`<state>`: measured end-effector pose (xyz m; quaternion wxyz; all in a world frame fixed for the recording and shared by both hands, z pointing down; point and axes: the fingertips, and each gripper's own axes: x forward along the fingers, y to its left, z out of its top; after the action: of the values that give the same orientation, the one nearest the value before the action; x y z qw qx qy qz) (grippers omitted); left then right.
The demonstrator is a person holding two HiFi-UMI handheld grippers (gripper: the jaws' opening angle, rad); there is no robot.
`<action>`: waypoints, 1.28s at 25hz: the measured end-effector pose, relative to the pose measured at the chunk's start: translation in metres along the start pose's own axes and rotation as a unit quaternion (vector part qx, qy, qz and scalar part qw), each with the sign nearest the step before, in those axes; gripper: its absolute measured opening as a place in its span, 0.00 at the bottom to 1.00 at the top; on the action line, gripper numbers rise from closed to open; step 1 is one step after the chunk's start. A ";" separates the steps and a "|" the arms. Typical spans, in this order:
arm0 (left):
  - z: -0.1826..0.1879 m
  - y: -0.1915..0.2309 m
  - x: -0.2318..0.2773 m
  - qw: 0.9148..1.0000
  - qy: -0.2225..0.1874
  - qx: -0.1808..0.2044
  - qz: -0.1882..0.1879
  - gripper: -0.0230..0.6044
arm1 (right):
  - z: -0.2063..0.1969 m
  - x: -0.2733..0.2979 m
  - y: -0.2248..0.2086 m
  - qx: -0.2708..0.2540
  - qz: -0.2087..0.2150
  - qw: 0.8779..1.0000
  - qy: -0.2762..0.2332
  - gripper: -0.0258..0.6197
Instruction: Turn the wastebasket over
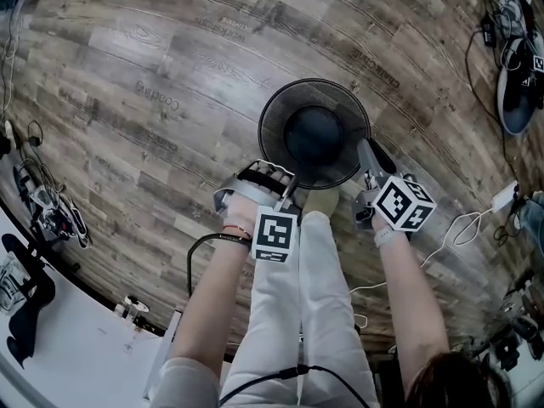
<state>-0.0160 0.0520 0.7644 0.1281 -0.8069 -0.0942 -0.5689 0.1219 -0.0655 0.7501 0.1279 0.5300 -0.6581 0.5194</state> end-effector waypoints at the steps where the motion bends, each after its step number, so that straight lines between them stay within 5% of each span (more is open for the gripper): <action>1: 0.001 -0.005 0.001 1.000 -0.002 -0.008 -0.006 0.08 | -0.003 -0.001 0.000 -0.007 0.001 1.000 0.004 0.13; 18: 0.017 -0.052 0.025 0.989 -0.027 -0.121 -0.075 0.14 | -0.045 -0.021 -0.019 -0.042 0.002 0.999 0.018 0.12; 32: 0.010 -0.083 0.043 0.992 -0.001 -0.118 -0.052 0.17 | -0.089 -0.031 -0.033 -0.038 -0.022 0.998 0.038 0.11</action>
<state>-0.0172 0.1346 0.8097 0.0019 -0.8108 -0.0679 -0.5814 0.1280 0.0284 0.7838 0.1842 0.5188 -0.6601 0.5111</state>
